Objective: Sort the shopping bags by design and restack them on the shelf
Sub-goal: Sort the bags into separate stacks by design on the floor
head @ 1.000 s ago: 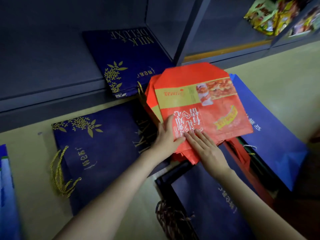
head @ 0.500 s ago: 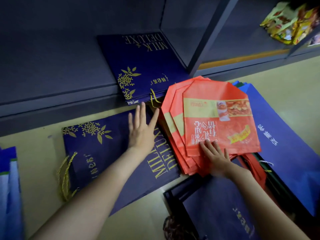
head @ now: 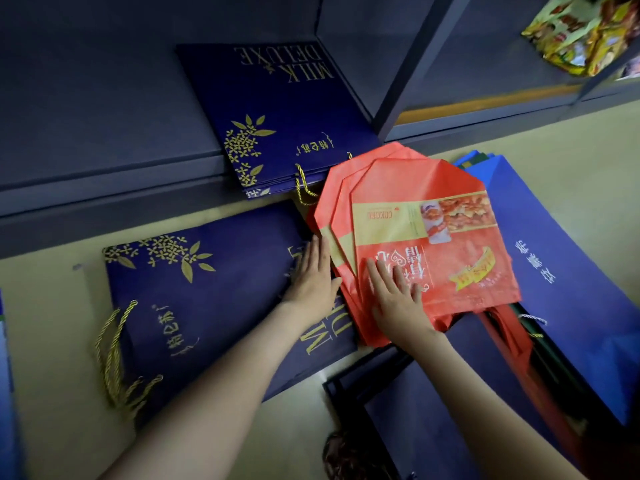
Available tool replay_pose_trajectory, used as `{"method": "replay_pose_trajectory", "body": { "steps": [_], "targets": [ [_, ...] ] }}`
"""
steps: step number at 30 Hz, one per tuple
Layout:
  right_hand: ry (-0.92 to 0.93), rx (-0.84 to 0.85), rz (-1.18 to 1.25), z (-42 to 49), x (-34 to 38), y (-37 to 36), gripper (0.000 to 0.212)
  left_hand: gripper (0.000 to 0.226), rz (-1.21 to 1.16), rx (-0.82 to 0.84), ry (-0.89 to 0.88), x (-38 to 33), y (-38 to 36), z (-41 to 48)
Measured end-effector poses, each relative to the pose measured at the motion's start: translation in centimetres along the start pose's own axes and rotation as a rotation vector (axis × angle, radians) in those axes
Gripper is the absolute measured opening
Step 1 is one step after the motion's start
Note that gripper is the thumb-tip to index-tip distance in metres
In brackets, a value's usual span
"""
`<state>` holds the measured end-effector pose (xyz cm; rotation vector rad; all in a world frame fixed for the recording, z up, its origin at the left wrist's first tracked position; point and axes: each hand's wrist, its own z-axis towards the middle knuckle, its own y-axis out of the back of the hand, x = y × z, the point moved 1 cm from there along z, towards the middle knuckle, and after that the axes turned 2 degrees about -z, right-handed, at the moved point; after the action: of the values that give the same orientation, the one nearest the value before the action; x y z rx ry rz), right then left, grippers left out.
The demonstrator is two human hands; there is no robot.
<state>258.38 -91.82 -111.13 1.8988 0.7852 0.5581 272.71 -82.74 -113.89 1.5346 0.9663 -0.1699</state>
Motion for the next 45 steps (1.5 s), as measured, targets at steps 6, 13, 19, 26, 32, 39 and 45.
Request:
{"method": "replay_pose_trajectory", "body": {
  "steps": [6, 13, 19, 26, 32, 39, 45],
  "targets": [
    [-0.138, -0.175, 0.031, -1.1, -0.7, 0.4, 0.093, 0.064, -0.099, 0.221, -0.075, -2.3, -0.1, 2.4],
    [-0.154, -0.025, 0.086, -0.9, -3.6, 0.9, 0.079, 0.057, 0.136, 0.260, -0.099, -4.1, -1.3, 4.0],
    [0.201, -0.002, -0.004, -1.9, -3.5, -0.1, 0.070, 0.064, 0.162, 0.055, 0.056, -2.7, -1.4, 2.6],
    [-0.103, 0.032, -0.082, -0.7, -3.2, 0.1, 0.084, 0.100, 0.670, -0.321, 0.064, 1.6, 3.4, 0.7],
    [-0.187, 0.087, -0.081, 0.4, -3.0, 0.9, 0.095, 0.104, 0.889, -0.404, 0.111, 5.2, 8.7, 1.2],
    [-0.207, -0.010, -0.191, 0.1, -2.0, 1.7, 0.078, 0.097, 0.827, -0.365, 0.145, 6.2, 9.7, 0.5],
    [-0.129, -0.147, -0.222, -0.2, 1.8, 2.3, 0.067, 0.085, 0.845, -0.390, 0.138, 5.7, 10.8, 1.4]
  ]
}}
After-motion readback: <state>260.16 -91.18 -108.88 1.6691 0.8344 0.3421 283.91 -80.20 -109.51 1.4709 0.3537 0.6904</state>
